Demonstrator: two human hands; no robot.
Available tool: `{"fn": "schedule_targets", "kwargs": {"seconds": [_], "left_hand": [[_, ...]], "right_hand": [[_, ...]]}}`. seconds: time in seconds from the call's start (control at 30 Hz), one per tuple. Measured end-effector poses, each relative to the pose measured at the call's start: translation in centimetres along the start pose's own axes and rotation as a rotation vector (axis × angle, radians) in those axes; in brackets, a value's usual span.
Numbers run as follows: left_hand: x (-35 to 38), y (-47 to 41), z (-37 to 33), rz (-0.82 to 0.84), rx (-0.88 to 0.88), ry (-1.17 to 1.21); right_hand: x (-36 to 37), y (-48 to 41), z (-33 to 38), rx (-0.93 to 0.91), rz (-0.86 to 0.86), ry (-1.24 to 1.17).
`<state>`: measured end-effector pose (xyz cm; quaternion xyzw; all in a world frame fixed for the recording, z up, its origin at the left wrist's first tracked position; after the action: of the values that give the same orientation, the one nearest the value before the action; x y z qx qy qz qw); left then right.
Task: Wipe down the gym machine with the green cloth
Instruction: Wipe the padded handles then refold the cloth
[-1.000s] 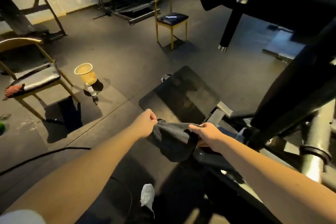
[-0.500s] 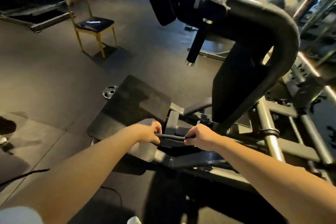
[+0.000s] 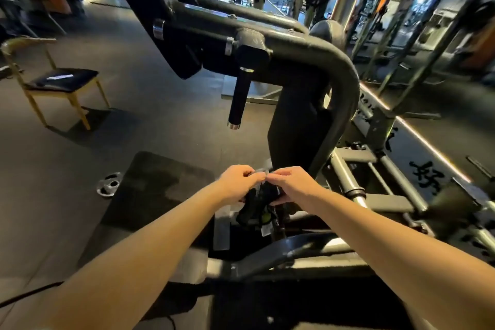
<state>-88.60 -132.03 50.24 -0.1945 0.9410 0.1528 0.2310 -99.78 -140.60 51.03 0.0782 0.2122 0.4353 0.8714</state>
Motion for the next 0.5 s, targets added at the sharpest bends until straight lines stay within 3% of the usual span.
{"fn": "schedule_targets", "kwargs": {"seconds": [0.13, 0.3, 0.4, 0.5], "left_hand": [[0.1, -1.3, -3.8, 0.027, 0.114, 0.007], [-0.8, -3.4, -10.4, -0.068, 0.259, -0.026], [-1.0, -4.8, -15.7, -0.072, 0.372, -0.042], [-1.5, -6.3, -20.7, -0.120, 0.489, -0.134]], "right_hand": [[-2.0, 1.2, 2.2, -0.024, 0.053, -0.138], [-9.3, 1.0, 3.3, -0.126, -0.254, 0.032], [-11.1, 0.6, 4.4, -0.179, -0.133, 0.017], [-14.9, 0.4, 6.7, -0.288, -0.178, -0.038]]}}
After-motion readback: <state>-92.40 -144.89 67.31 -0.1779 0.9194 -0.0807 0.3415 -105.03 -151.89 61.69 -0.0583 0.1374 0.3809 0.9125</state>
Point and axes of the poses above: each hand's wrist, its own y-axis away from the middle knuckle, its own x-axis out of the palm, z = x × y, the point moved 10 cm from there along -y, towards the middle knuckle
